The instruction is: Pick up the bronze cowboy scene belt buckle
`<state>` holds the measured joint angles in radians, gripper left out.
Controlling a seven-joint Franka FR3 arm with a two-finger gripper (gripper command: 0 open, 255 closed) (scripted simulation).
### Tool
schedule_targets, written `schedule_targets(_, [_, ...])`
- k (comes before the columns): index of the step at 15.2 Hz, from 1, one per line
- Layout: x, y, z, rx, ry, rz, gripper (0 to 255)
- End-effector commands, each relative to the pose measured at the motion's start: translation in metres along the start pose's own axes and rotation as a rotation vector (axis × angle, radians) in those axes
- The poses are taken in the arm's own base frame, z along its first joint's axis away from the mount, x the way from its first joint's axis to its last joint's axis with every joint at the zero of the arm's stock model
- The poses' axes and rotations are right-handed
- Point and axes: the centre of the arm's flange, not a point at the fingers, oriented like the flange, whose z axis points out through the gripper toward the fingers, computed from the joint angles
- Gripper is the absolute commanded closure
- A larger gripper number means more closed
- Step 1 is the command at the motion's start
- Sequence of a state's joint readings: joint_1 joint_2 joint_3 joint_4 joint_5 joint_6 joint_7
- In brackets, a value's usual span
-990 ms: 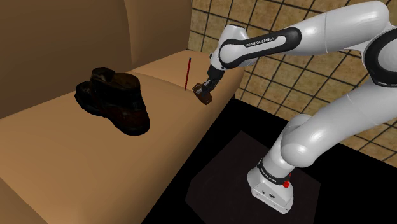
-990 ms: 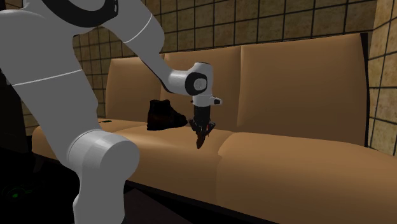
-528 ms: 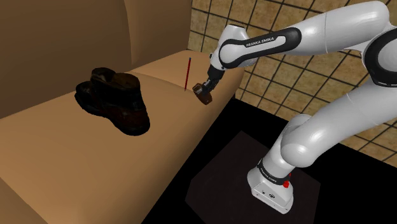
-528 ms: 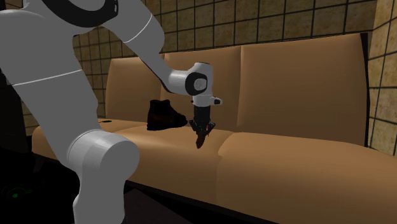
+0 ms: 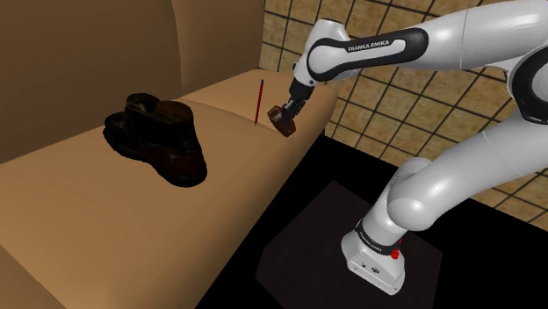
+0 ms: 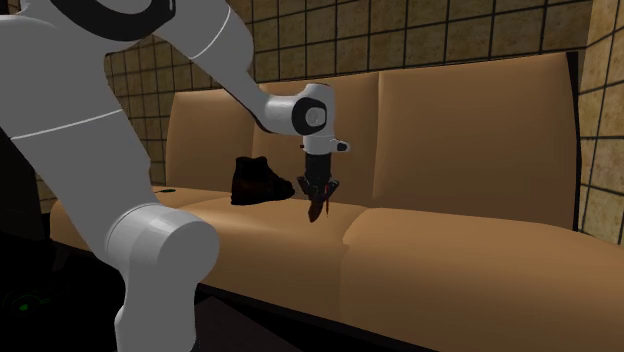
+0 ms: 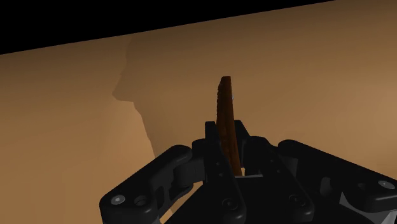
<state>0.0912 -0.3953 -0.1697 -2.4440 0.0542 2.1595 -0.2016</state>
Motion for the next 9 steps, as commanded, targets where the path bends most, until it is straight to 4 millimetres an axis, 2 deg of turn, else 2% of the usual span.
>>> schedule_targets(1, [0.002, -0.002, -0.011, 0.000, 0.000, 0.000, 255])
schedule_targets(7, [0.006, -0.005, -0.042, 0.000, 0.000, 0.000, 255])
schedule_targets(9, [0.006, -0.005, -0.043, 0.000, 0.000, 0.000, 255])
